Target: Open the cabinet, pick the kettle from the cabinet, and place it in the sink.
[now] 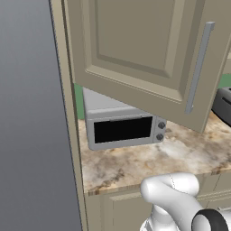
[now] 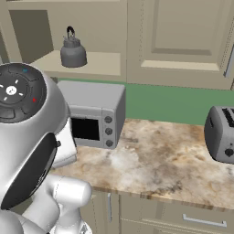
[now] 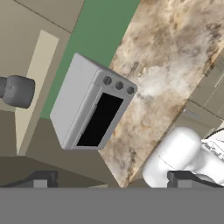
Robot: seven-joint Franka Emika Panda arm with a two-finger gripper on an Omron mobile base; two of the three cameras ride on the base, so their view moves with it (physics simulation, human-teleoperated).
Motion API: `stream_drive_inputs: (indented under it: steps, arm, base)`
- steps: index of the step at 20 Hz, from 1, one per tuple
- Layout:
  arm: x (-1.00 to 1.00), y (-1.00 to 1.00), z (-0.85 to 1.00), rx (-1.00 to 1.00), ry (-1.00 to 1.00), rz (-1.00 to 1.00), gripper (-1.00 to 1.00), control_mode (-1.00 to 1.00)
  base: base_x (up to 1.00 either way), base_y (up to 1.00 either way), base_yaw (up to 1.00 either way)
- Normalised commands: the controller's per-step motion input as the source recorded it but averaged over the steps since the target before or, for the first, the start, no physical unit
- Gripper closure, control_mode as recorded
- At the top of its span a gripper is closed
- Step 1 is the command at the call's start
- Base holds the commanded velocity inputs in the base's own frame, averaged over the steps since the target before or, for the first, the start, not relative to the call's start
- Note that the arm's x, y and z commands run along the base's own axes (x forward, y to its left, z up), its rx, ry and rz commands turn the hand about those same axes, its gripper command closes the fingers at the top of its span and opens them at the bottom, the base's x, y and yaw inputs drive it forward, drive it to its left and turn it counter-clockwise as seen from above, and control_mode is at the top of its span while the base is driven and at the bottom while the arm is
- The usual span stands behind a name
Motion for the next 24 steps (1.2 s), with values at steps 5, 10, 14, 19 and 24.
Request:
stream_drive_inputs:
  steps: [5,10,14,19,24]
  arm:
    - [0.31,0.0,-0.01,0.22,0.25,0.06,-1.0,-1.0]
    - [0.32,0.2,-0.09,0.17,0.14,0.16,-1.0,-1.0]
    - [0.33,0.24,-0.06,0.14,-0.01,0.28,-1.0,-1.0]
    - [0.35,0.16,-0.01,0.16,-0.09,0.28,-1.0,-1.0]
    - [0.31,0.17,-0.02,0.2,-0.14,0.18,-1.0,-1.0]
  base:
    - [0.0,0.0,0.0]
    - [0.0,0.0,0.0]
    - [0.0,0.0,0.0]
    - [0.0,0.0,0.0]
    - [0.0,0.0,0.0]
